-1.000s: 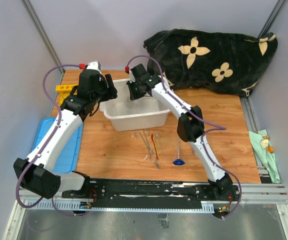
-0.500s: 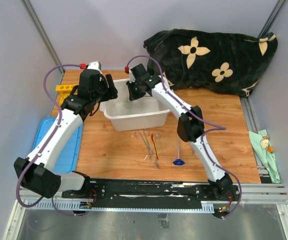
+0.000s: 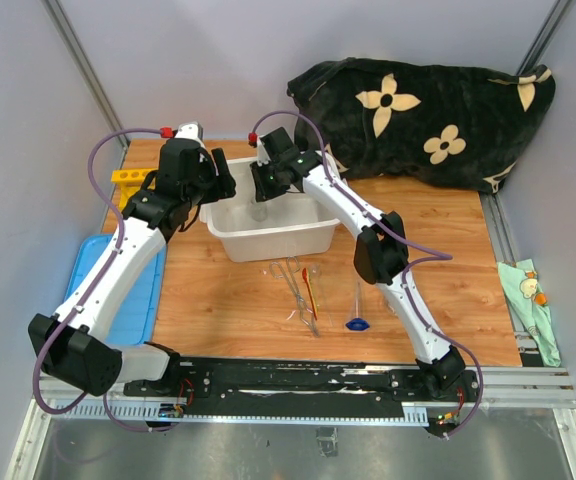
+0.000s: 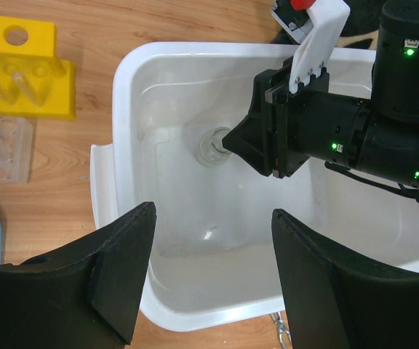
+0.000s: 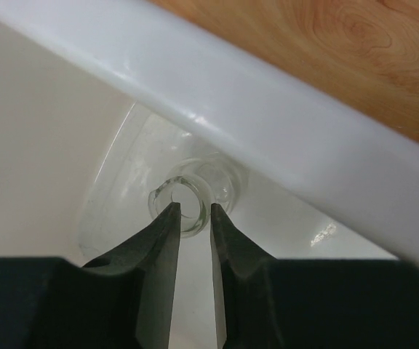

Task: Organize the chemistry lab equipment
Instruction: Place the collection bottle in the storage box.

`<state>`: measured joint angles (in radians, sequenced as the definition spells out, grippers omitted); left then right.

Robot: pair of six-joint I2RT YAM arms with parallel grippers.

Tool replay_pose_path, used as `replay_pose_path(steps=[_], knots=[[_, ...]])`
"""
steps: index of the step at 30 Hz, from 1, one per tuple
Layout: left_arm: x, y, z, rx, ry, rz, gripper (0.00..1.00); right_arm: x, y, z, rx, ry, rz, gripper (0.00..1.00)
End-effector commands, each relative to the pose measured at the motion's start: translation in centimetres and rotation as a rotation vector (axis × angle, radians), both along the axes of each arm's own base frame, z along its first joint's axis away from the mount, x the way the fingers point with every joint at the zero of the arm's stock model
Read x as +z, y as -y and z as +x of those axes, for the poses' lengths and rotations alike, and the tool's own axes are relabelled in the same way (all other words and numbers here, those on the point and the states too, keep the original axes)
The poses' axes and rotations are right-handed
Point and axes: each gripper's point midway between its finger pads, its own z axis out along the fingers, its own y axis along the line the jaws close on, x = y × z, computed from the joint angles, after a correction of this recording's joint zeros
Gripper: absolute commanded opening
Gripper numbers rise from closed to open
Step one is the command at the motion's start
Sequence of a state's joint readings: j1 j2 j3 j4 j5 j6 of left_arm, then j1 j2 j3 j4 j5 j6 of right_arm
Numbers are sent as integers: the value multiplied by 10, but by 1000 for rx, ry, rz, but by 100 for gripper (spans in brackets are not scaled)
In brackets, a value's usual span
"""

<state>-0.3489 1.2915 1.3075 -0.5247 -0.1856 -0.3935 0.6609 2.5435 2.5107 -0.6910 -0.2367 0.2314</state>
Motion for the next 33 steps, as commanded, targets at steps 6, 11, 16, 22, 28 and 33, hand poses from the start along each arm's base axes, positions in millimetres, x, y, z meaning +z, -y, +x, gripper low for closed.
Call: replay_pose_path(steps=[6,11,16,22,28,33], knots=[[9,3,6,-9,33,-12,70,22,-10,-1,21,47,31,25],[8,7,8,-25,33,-22,70,28,-5,-1,17,66,13,25],[6,11,10,-40,30,-31,70,37,2,1,7,96,-8,26],[7,15,13,-50,35,-42,69,49,11,3,-25,134,-28,26],[7,18,15,-60,33,-53,69,72,16,6,-47,184,-8,27],[10,24,19,-82,37,-59,69,121,32,0,-73,260,8,26]])
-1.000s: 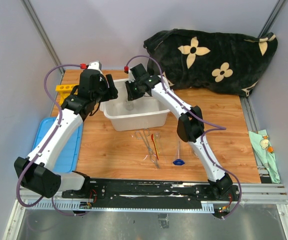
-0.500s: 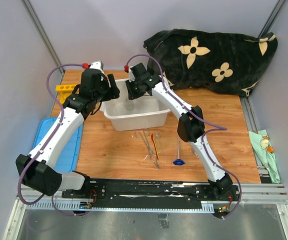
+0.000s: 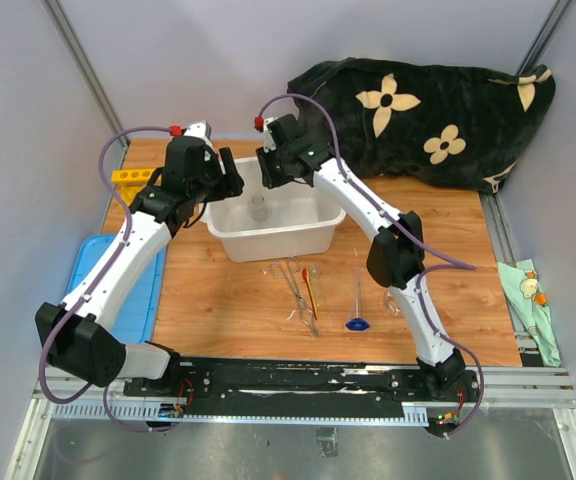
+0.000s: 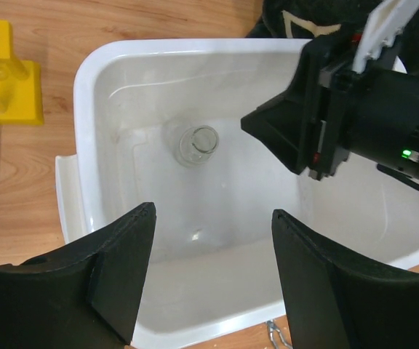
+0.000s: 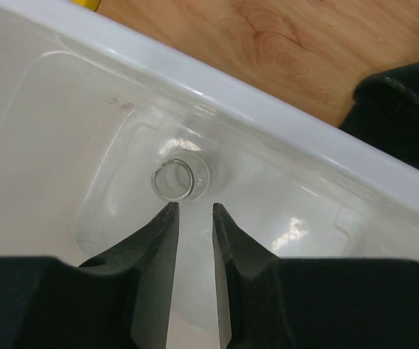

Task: Organize the chemistry lab equipment
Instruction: Place the collection bottle in the storage box, then pick up the chemistry item at the center of the board.

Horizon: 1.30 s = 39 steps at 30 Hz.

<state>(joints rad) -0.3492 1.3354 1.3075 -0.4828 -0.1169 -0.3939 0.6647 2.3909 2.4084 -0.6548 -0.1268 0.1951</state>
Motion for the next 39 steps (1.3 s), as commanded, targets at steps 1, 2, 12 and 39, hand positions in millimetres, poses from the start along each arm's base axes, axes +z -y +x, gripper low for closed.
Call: replay_pose_path(steps=[1,2,12,39], knots=[[20,8,12,-24,54,-31,70,80,20,-6,-28,147,32,26],[23,10,15,-28,59,-32,70,94,29,-9,-37,168,31,27],[54,57,64,-151,114,-147,69,167,210,-60,-306,172,-34,29],[-4,124,86,-350,-88,-234,66,4,331,-299,-553,-186,-159,39]])
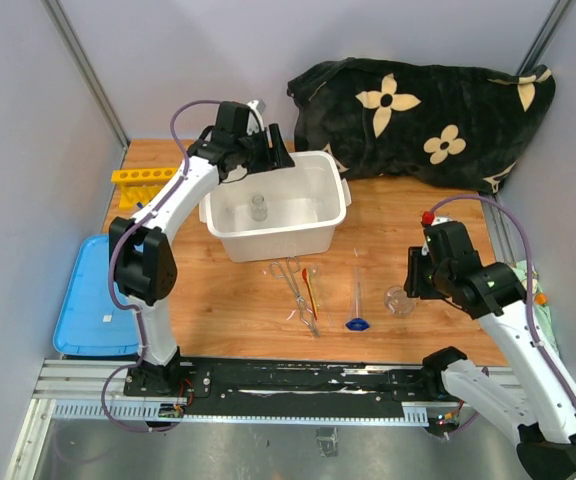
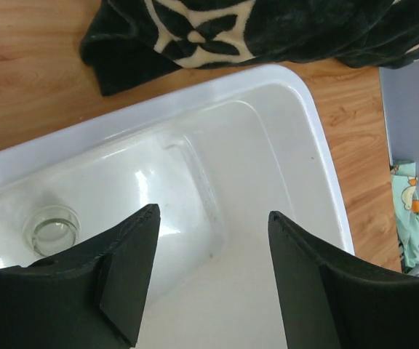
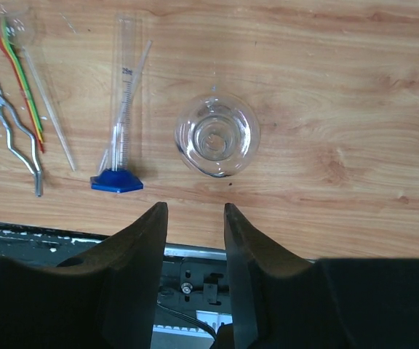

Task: Organize the chemistry lab equipment
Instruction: Pick up the chemistry item at the center of the board.

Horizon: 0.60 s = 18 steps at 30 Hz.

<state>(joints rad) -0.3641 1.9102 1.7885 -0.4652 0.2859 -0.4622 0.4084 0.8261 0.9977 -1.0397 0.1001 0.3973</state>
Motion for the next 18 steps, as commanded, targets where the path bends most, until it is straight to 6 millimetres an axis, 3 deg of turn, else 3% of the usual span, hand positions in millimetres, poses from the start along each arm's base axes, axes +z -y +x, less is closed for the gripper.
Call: replay_pose_path(steps=[1,18], knots=[[34,4,-9,-15,85,-22,66,-19,-3,-1,9,-14,-6,39],[83,-18,-35,25,204,1,66,-58,0,20,-69,-95,-72,42]])
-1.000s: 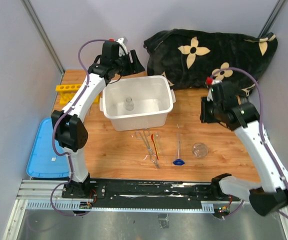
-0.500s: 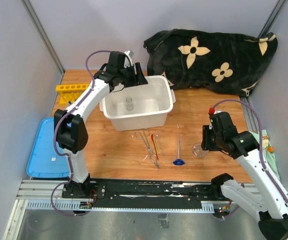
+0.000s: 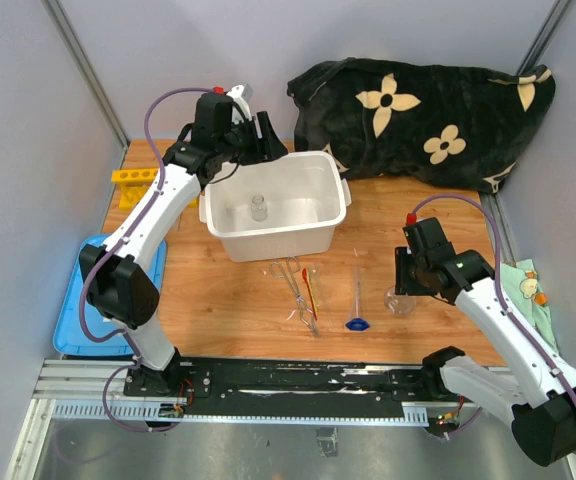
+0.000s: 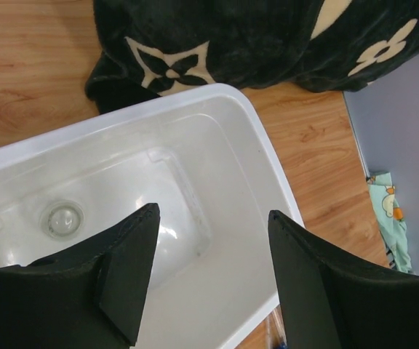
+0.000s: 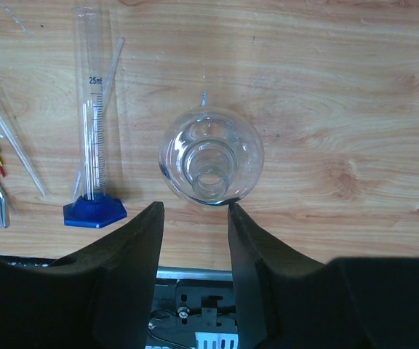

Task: Organize the chemistry lab equipment
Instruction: Pick up the chemistry item at the center of the board.

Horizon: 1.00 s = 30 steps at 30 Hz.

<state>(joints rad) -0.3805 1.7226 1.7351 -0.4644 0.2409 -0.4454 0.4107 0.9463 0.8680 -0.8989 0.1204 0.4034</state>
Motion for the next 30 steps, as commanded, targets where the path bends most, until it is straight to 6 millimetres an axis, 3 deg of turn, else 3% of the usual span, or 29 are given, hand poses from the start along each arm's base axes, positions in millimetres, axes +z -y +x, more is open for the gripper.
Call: replay_pose_path(steps=[1,8,16,30], knots=[[16,-9,-5,16,66,20,66,-9,7,3,-76,-5,-23,42],[26,-13,-11,21,108,25,66,-16,17,3,-129,-29,-43,42],[33,-14,-14,21,123,12,66,-27,13,6,-116,-71,-24,41],[30,-17,-15,31,120,21,67,-38,8,4,-99,-116,-9,31]])
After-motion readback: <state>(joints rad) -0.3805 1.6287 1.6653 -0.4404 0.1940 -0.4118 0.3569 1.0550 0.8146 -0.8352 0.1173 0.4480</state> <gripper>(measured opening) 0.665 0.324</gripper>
